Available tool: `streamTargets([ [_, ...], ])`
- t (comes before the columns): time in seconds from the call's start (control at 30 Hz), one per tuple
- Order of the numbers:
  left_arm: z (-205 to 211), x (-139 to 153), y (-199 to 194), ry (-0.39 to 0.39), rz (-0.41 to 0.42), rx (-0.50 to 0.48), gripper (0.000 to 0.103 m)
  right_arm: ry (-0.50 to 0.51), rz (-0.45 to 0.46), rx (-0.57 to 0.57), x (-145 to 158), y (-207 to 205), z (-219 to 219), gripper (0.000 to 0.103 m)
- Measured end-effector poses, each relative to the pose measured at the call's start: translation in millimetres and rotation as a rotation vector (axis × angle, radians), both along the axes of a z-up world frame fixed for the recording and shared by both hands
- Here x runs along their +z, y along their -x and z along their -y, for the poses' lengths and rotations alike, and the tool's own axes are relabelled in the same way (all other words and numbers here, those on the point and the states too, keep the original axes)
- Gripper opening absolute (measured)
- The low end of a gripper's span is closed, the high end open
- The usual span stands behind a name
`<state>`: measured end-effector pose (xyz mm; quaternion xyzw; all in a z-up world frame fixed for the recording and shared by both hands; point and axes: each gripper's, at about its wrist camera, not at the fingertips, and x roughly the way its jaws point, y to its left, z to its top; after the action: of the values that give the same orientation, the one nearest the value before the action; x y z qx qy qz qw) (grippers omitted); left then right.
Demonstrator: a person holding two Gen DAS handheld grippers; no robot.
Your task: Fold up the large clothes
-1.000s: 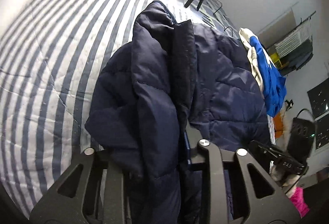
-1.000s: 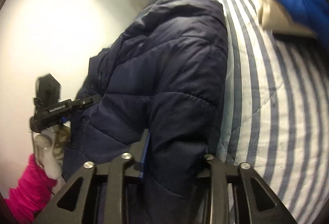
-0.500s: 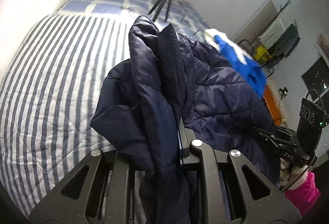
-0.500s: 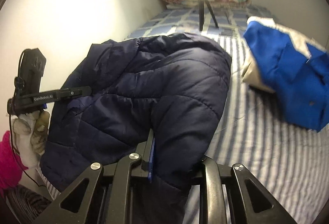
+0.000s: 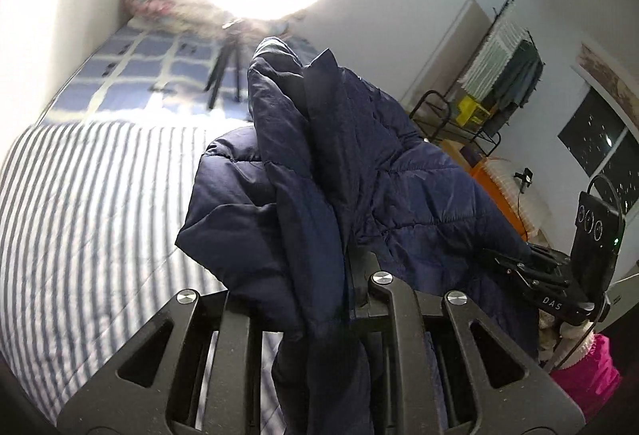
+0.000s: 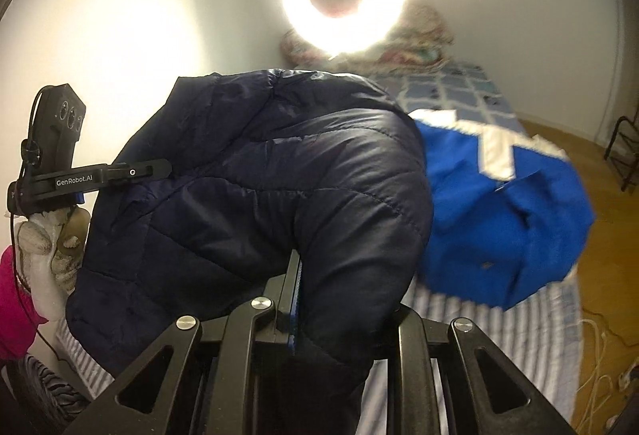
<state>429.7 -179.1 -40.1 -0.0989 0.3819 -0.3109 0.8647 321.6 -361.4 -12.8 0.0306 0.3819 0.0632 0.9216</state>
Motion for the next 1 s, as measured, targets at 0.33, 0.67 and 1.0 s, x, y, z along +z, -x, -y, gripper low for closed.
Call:
streamTargets([
  [0.33,62.5,14.8,-32.7,0.024,0.071,-0.042,0.014,0.001,0.074,-0.056,35.7,-0.8,59.2,0.016],
  [0.67,75.1,78.4,-52.3,0.135,0.182,-0.027,0.014,0.181,0.268,-0.044,104.4,-3.1,50.4,0.016],
  [1.0,160.0,37.1,-153.3,0.162,0.089,-0.029,0.014,0.11,0.229,-0.1,90.1,-77.7,147.1,0.017],
])
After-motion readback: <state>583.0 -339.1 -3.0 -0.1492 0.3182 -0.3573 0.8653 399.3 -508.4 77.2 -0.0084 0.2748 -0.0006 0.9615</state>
